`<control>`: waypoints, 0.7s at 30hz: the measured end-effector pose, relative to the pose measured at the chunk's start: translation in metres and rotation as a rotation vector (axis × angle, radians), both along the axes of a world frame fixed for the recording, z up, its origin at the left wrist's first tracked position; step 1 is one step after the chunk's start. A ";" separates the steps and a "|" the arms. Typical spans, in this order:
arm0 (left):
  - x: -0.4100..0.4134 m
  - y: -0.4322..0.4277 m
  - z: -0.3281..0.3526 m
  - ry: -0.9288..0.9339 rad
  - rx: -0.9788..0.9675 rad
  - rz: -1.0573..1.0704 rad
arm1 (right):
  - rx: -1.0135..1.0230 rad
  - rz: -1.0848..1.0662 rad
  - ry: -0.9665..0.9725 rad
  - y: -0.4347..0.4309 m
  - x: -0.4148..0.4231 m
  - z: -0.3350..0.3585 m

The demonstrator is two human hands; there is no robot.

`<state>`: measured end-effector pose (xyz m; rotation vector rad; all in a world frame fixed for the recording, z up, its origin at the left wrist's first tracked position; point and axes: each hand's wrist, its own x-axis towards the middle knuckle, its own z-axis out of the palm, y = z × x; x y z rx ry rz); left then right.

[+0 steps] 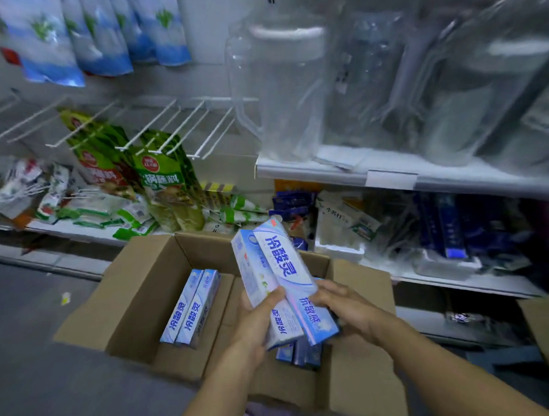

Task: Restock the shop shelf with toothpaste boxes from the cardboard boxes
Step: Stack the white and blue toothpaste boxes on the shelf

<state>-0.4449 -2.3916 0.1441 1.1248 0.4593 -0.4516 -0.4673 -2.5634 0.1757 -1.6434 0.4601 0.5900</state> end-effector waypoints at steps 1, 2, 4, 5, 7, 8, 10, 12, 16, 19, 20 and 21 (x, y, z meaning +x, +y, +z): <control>-0.010 -0.013 0.011 -0.022 0.003 0.008 | -0.004 -0.004 -0.041 -0.010 -0.011 0.013; -0.020 -0.026 0.021 -0.042 0.006 0.008 | -0.002 0.001 -0.072 -0.021 -0.022 0.027; -0.042 -0.054 0.044 -0.100 0.000 0.008 | -0.019 0.028 -0.131 -0.047 -0.045 0.052; -0.053 -0.068 0.055 -0.127 0.000 0.013 | -0.036 0.041 -0.156 -0.060 -0.056 0.064; -0.072 -0.094 0.076 -0.160 0.002 0.009 | -0.086 0.049 -0.214 -0.088 -0.077 0.085; -0.080 -0.107 0.085 -0.175 0.003 -0.005 | -0.117 0.041 -0.246 -0.103 -0.086 0.097; -0.098 -0.135 0.107 -0.205 -0.001 -0.016 | -0.167 0.023 -0.297 -0.134 -0.105 0.119; -0.111 -0.162 0.123 -0.218 -0.034 -0.007 | -0.187 0.017 -0.331 -0.166 -0.123 0.141; -0.131 -0.216 0.163 -0.235 -0.102 0.009 | -0.206 -0.003 -0.412 -0.227 -0.156 0.183; -0.142 -0.257 0.197 -0.298 -0.130 0.023 | -0.211 -0.051 -0.478 -0.265 -0.174 0.214; -0.146 -0.270 0.210 -0.319 -0.139 0.012 | -0.209 -0.069 -0.501 -0.278 -0.178 0.224; -0.148 -0.283 0.222 -0.346 -0.145 -0.008 | -0.215 -0.083 -0.526 -0.290 -0.181 0.235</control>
